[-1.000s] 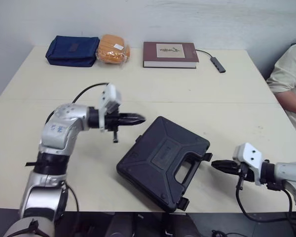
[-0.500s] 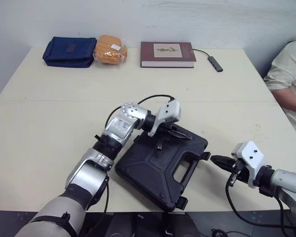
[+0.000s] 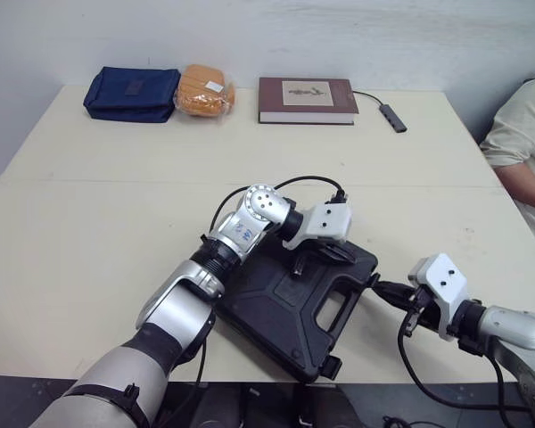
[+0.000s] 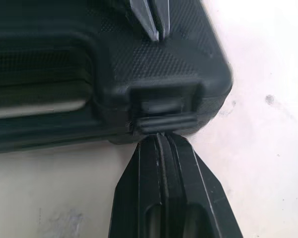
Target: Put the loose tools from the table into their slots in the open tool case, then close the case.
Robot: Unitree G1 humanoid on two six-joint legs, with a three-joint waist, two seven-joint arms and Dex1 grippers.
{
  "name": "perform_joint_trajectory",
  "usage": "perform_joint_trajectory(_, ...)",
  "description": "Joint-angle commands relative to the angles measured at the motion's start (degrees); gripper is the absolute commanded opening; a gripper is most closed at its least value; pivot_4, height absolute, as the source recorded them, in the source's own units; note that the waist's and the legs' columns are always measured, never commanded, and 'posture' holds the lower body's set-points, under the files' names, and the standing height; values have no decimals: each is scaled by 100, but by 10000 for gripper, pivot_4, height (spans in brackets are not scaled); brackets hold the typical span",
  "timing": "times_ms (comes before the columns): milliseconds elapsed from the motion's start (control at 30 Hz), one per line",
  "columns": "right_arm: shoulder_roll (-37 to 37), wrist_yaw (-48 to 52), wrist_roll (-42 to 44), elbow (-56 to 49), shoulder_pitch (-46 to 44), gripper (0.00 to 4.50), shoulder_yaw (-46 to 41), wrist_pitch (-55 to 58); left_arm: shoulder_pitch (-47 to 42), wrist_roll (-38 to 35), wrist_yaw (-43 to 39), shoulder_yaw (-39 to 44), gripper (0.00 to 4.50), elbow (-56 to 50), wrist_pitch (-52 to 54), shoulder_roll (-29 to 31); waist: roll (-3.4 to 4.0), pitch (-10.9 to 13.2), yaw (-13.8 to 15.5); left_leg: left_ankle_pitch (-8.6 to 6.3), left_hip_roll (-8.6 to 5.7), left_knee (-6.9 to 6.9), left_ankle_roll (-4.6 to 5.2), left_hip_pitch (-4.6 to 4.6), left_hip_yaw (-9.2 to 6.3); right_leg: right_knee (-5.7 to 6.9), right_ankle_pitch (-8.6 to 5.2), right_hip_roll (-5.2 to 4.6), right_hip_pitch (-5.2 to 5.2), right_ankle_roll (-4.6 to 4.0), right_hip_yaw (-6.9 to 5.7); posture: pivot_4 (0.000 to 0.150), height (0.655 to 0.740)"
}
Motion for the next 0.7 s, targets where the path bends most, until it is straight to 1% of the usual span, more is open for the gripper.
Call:
perform_joint_trajectory(33, -67, 24, 185, -289, -281, 0, -27, 23, 258, 610, 8, -499, 671, 497, 3, -39, -4, -3, -7, 0, 0, 0, 0, 0, -1, 0, 0, 0, 0, 0, 0, 1500, 7400)
perform_joint_trajectory(200, -58, 54, 271, -367, -595, 0, 128, 222, 330, 608, -54, -502, 671, 438, 6, -73, -6, -5, -53, -1, 5, -2, 1, 3, -1, 2, 0, 4, -1, 0, 2, 1500, 7400)
perform_joint_trajectory(433, -4, 69, 339, -399, -814, 0, 255, 395, 381, 608, -72, -509, 671, 377, 15, -80, -8, -7, -74, -1, 11, -6, 0, 5, -1, 3, -1, 8, -3, -2, 1, 1500, 7400)
perform_joint_trajectory(567, -32, 97, 239, -377, -809, 0, 346, 374, 410, 592, -61, -488, 671, 334, 43, -72, -10, -11, -111, -1, 13, -7, -1, 7, -1, 3, -1, 9, -2, -3, 1, 1500, 7400)
perform_joint_trajectory(700, -207, 204, 277, -473, -600, 0, 62, 430, 473, 412, -105, -297, 671, 102, 122, 65, -8, -12, -122, 0, 14, -9, -3, 7, -3, 3, -3, 10, -3, -5, 0, 1500, 7400)
